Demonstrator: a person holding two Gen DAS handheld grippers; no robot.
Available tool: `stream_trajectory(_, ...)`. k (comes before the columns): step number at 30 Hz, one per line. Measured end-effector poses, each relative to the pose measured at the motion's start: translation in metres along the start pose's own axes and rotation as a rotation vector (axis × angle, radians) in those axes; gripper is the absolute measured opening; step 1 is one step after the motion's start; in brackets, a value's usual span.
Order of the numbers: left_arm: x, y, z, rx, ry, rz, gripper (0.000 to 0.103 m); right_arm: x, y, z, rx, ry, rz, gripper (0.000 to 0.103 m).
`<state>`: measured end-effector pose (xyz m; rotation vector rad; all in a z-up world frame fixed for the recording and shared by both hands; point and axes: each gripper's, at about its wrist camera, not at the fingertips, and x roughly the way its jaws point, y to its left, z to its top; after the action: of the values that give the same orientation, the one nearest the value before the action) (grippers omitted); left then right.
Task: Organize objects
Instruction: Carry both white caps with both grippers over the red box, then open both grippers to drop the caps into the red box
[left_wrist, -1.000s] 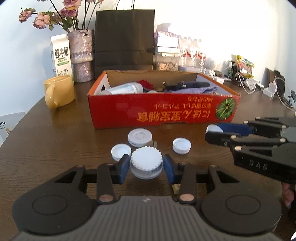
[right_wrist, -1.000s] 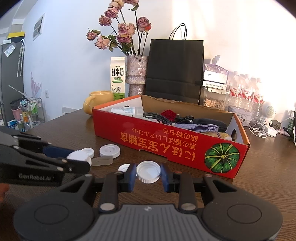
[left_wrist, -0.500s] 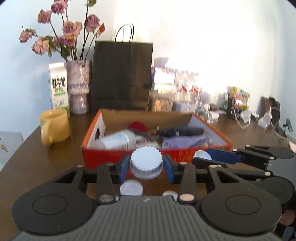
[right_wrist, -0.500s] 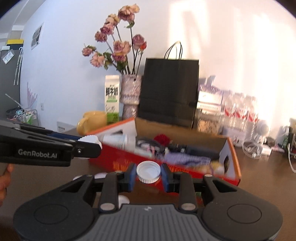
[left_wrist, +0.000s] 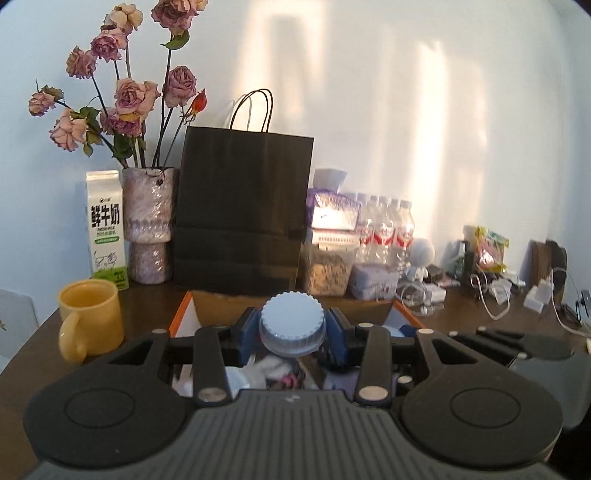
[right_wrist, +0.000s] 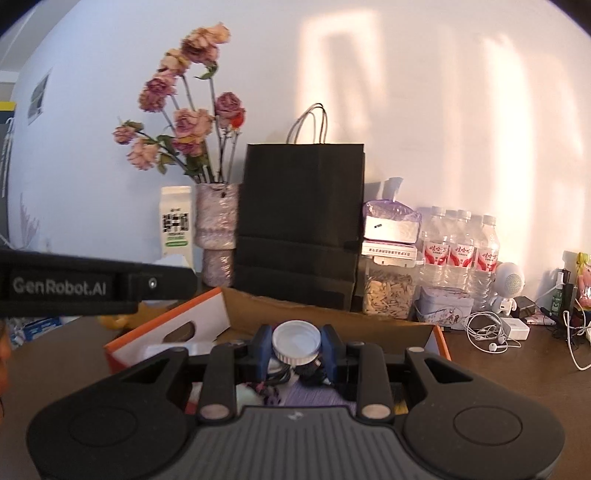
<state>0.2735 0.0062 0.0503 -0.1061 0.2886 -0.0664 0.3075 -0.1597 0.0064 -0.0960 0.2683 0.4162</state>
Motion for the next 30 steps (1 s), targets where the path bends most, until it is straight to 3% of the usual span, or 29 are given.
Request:
stream_trajectory(11,0.063,0.011,0.001,-0.045,0.043,0.012,0.041,0.056,-0.022,-0.004,0.055,0.033,-0.031,0.027)
stream_trajectory(25,0.080,0.016,-0.008,-0.014,0.080,0.030,0.041,0.063,-0.021,-0.013,0.032,0.068,-0.009,0.028)
stream_trajectory(26,0.079,0.016,-0.008,-0.016,0.078,0.034,0.043,0.062,-0.020,-0.013,0.031,0.066,-0.010,0.028)
stream_trajectory(27,0.078,0.017,-0.008,-0.018,0.076,0.038,0.052,0.062,-0.020,-0.013,0.033,0.066,-0.010,0.029)
stream_trajectory(28,0.078,0.017,-0.007,-0.020,0.073,0.043,0.060,0.062,-0.021,-0.014,0.034,0.070,-0.010,0.038)
stream_trajectory(30,0.076,0.018,-0.007,-0.027,0.060,0.050,0.098,0.062,-0.022,-0.015,0.040,0.077,-0.013,0.068)
